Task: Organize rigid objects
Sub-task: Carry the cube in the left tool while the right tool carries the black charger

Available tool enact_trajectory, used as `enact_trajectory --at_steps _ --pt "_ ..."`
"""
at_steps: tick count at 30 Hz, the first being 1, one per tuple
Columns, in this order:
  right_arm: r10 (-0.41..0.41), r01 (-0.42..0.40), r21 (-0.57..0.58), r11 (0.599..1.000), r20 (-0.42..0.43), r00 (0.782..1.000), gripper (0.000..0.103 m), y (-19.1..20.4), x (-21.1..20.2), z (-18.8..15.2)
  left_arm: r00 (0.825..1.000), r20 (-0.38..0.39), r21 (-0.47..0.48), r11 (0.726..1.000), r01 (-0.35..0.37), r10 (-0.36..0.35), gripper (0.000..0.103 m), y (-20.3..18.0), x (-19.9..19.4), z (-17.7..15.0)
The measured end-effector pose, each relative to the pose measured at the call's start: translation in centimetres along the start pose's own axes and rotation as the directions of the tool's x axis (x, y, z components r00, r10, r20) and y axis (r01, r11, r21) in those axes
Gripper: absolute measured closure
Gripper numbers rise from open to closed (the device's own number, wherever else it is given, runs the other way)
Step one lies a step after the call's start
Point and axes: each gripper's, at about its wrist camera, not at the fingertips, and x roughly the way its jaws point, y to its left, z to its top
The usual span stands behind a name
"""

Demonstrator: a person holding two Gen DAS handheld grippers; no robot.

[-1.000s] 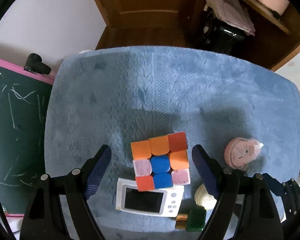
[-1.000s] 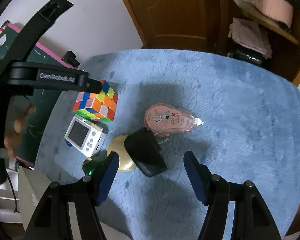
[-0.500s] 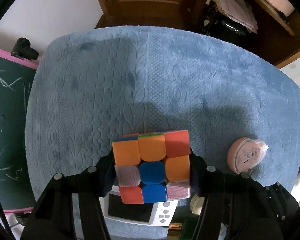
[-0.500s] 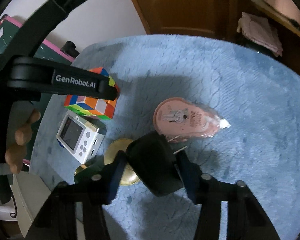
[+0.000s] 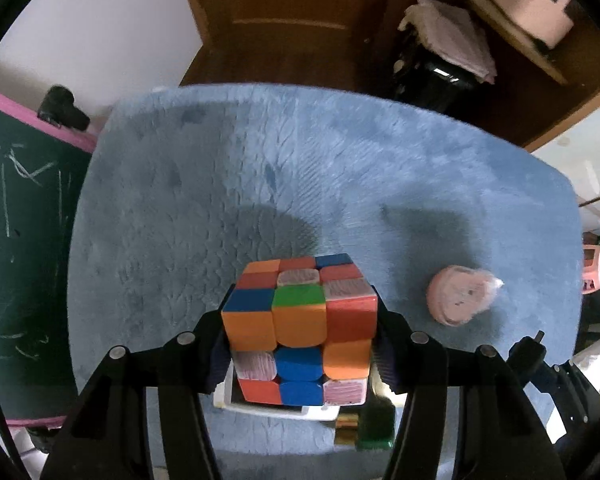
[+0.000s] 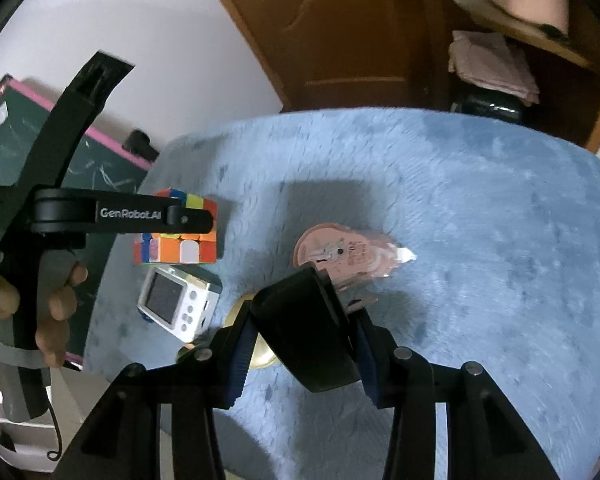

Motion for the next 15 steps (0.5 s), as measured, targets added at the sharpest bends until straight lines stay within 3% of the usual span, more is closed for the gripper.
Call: enact_trajectory --at_steps 9,15 --pt "-0.048 0.046 0.021 0.999 0.095 0.994 0.057 1.2 -6.7 -2.9 0.991 0.116 0.092 0.994 0.053 -0.063 0.042 0.6 -7.7 -2.8" --pt "-0.075 0.062 0.076 0.995 0.18 0.981 0.057 3.0 -12.2 -6.6 0.971 0.197 0.191 0.976 0.1 -0.138 0.042 1.4 -14.1 -7.0"
